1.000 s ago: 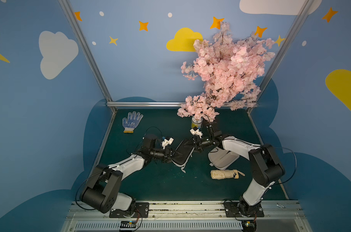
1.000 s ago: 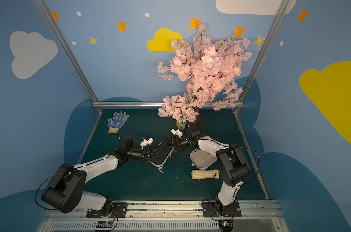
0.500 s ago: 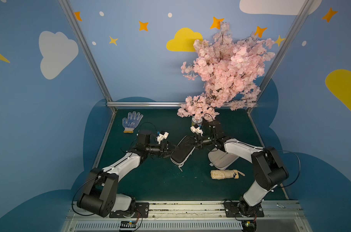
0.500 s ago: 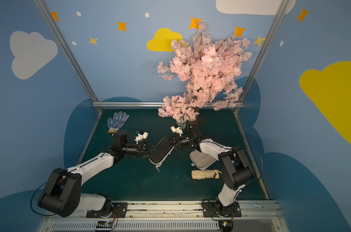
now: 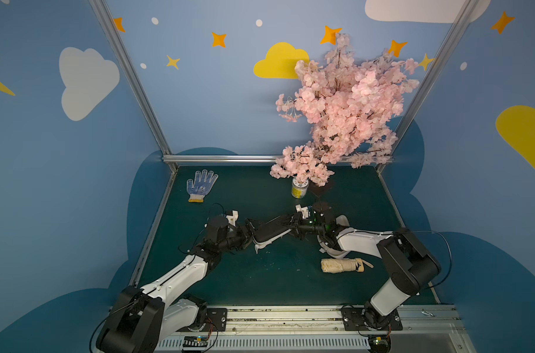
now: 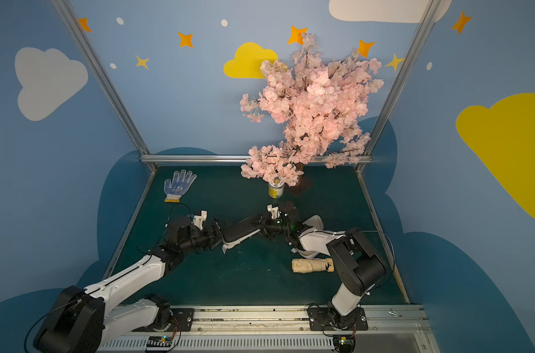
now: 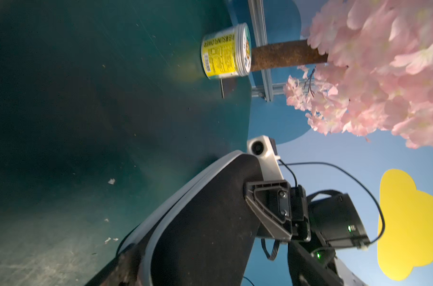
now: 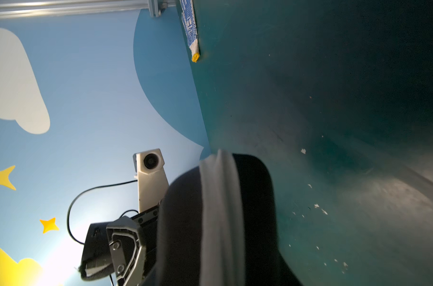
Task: Put umbrellas into zippered umbrella sleeves
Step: Pick up the umbrella sleeve at the center of the board.
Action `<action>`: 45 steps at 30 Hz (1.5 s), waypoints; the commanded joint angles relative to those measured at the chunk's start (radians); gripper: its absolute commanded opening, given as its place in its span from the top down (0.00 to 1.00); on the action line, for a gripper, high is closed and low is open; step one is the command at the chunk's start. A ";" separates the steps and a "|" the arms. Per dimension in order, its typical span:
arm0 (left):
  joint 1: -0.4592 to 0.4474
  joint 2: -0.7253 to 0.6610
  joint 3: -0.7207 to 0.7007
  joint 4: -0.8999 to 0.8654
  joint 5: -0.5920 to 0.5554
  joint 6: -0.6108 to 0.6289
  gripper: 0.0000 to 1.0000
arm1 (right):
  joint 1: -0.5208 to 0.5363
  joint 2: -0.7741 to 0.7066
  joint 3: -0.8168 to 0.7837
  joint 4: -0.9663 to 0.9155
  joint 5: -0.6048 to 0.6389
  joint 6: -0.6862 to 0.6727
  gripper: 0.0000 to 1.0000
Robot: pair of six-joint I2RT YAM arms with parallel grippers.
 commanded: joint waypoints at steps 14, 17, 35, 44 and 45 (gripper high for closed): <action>-0.088 -0.253 -0.089 -0.118 -0.203 -0.064 0.02 | -0.005 -0.207 0.002 0.011 0.262 0.065 0.87; -0.137 -0.150 -0.052 0.005 -0.183 -0.071 0.02 | 0.030 -0.169 0.033 0.036 0.240 0.054 0.87; -0.216 0.069 0.113 0.141 -0.317 -0.051 0.16 | 0.210 -0.148 0.004 0.150 0.386 0.270 0.85; -0.230 0.035 0.098 0.087 -0.453 -0.171 0.62 | 0.221 -0.120 0.019 0.124 0.370 0.276 0.67; -0.230 0.031 0.096 0.074 -0.467 -0.193 0.65 | 0.221 -0.115 0.022 0.118 0.365 0.269 0.64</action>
